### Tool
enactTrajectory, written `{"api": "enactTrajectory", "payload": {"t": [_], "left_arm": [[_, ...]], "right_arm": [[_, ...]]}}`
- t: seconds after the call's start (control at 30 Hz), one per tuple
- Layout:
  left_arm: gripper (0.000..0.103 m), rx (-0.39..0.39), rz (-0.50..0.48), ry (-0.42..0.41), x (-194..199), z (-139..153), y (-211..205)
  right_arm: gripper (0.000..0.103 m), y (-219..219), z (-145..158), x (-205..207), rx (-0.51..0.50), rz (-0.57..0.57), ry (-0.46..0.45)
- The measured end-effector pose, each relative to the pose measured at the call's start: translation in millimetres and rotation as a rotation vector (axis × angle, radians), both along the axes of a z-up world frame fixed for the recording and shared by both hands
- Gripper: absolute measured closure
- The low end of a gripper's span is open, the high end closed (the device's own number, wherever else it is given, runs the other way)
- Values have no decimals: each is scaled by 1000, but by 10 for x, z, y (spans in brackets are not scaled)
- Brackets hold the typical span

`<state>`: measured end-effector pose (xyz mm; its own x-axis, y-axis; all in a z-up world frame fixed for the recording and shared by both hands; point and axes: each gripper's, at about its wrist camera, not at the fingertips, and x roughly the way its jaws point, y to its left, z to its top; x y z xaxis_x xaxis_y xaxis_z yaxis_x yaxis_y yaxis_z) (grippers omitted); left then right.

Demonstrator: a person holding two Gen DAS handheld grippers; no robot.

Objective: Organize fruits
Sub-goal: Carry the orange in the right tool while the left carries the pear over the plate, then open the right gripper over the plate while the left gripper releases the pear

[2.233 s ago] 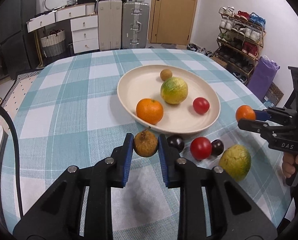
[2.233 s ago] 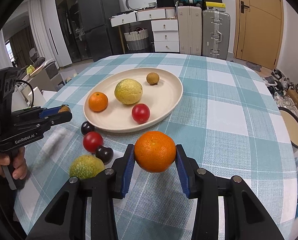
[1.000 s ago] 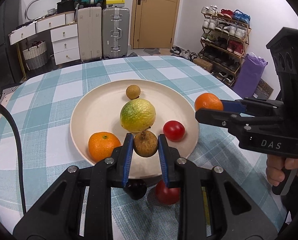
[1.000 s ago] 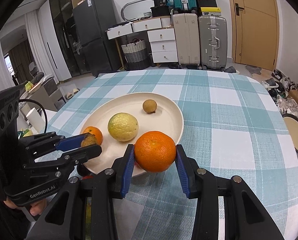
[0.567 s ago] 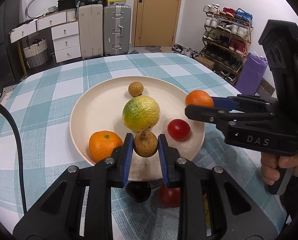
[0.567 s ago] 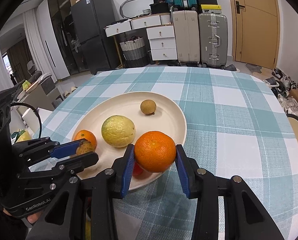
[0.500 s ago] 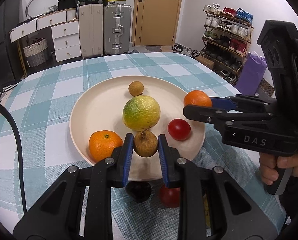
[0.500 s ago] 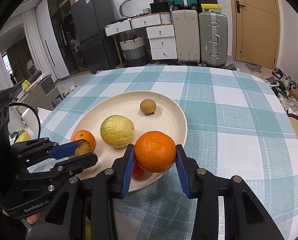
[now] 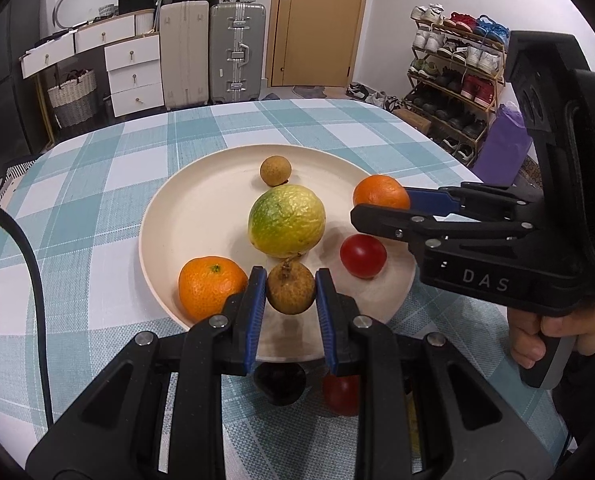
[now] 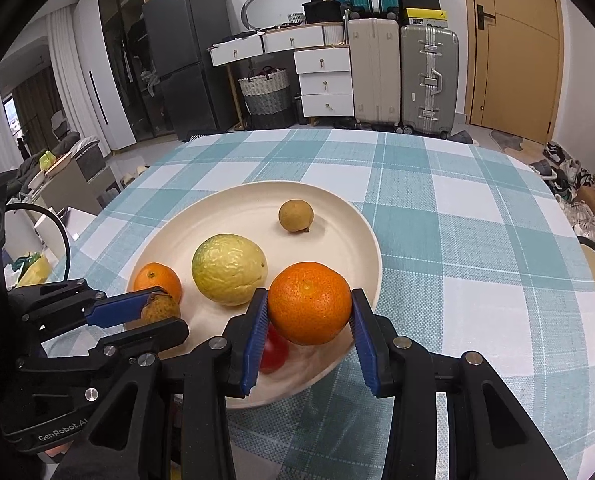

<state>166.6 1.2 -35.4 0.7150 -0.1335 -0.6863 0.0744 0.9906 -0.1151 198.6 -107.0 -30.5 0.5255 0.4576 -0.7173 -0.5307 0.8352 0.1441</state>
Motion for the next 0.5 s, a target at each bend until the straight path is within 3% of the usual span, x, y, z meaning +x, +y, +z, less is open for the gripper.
{"api": "enactTrajectory", "payload": {"t": [0.4,0.5], "left_arm": [[81,-3,16,3,-6,-4,26],[81,6,21,-10,-27,11,23]], "right_arm": [[62,86,-66,105,-1,1,28],[53,58,-21,69,8,-9,11]]}}
